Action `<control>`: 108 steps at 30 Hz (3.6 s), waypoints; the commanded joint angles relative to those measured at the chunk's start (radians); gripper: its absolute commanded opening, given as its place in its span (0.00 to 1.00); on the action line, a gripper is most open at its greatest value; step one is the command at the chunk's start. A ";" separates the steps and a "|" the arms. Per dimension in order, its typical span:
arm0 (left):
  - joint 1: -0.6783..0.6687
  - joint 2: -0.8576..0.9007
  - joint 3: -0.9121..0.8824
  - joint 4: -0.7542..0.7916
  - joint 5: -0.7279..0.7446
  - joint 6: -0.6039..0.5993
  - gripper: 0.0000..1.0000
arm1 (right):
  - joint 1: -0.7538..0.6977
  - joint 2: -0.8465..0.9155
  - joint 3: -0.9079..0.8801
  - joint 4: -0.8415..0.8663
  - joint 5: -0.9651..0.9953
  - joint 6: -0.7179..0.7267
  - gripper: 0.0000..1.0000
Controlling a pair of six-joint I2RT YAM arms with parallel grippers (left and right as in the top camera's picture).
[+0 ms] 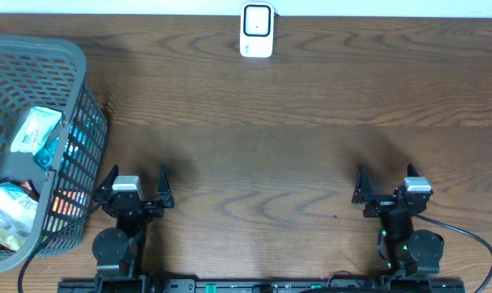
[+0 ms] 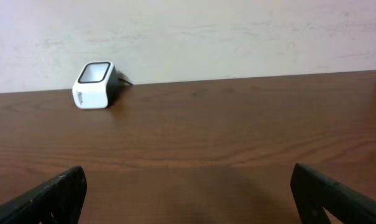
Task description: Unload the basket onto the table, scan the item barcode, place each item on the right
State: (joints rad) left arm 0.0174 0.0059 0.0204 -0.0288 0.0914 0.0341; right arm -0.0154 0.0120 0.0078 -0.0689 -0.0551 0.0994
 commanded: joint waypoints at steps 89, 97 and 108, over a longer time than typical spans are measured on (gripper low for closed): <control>-0.003 -0.002 -0.016 -0.017 0.019 0.008 0.98 | 0.035 -0.004 -0.002 -0.002 0.004 0.012 0.99; -0.003 -0.002 0.003 0.098 0.025 -0.092 0.98 | 0.035 -0.004 -0.002 -0.002 0.004 0.012 0.99; -0.003 -0.002 0.087 0.098 0.212 -0.274 0.98 | 0.035 -0.004 -0.002 -0.002 0.004 0.012 0.99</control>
State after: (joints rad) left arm 0.0174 0.0067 0.0387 0.0605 0.2146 -0.1707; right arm 0.0120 0.0120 0.0078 -0.0689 -0.0532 0.0994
